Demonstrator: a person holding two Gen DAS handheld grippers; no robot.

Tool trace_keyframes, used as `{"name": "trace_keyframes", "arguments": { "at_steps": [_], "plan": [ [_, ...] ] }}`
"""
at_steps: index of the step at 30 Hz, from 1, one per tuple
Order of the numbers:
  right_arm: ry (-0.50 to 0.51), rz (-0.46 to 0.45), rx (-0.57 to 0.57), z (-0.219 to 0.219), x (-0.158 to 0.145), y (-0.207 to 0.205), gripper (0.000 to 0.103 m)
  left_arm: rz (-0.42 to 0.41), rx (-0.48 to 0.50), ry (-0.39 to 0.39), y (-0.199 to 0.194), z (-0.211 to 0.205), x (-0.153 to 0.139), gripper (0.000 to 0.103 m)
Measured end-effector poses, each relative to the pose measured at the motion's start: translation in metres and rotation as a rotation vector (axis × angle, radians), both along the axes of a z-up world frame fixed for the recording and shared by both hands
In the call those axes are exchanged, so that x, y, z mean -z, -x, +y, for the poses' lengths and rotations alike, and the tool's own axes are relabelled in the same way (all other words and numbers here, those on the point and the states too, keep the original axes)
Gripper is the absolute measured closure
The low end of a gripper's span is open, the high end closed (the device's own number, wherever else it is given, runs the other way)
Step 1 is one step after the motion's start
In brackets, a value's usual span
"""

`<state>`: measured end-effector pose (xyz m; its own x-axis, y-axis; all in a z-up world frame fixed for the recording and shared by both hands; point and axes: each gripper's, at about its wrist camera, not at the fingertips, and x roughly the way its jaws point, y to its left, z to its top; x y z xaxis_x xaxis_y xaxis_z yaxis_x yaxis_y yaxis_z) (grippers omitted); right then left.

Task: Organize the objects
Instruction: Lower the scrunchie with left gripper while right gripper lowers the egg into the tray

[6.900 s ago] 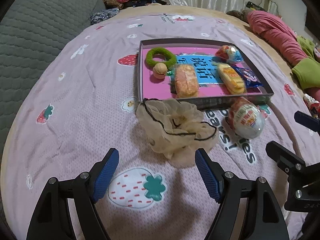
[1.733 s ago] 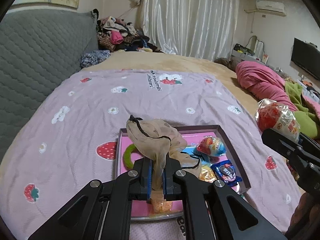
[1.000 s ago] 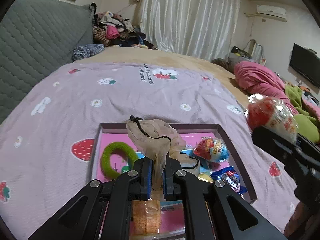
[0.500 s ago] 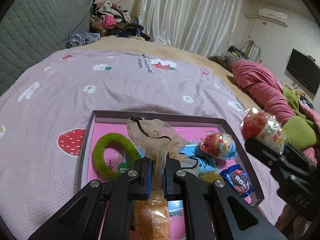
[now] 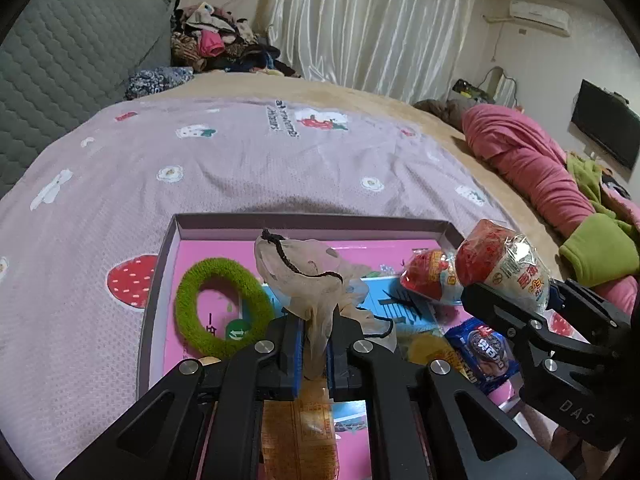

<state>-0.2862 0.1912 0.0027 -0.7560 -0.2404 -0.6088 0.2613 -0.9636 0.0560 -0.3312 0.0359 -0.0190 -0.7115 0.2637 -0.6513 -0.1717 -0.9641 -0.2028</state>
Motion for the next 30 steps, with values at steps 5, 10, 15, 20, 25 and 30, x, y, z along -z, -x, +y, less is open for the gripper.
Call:
{"name": "trace_keyframes", "arguments": {
  "at_steps": [5,10,15,20,25,30],
  "plan": [
    [-0.014,-0.006,-0.013,-0.004,0.005,0.0,0.053,-0.011,0.003,-0.009,0.002,-0.003,0.004,0.094],
    [-0.032,-0.022,-0.01,-0.005,0.012,0.003,0.053,-0.027,0.005,-0.01,0.005,-0.003,0.011,0.094],
    [-0.044,-0.044,0.0,-0.004,0.018,0.008,0.053,-0.042,0.014,0.002,0.007,0.0,0.014,0.094],
    [-0.062,-0.061,0.002,-0.005,0.024,0.01,0.053,-0.054,0.021,0.031,0.007,0.006,0.017,0.092],
    [-0.078,-0.084,0.01,-0.005,0.029,0.012,0.053,-0.062,0.016,0.06,0.008,0.009,0.02,0.09],
    [-0.082,-0.094,0.02,-0.003,0.033,0.014,0.053,-0.076,0.016,0.076,0.009,0.011,0.024,0.09]
  ]
}}
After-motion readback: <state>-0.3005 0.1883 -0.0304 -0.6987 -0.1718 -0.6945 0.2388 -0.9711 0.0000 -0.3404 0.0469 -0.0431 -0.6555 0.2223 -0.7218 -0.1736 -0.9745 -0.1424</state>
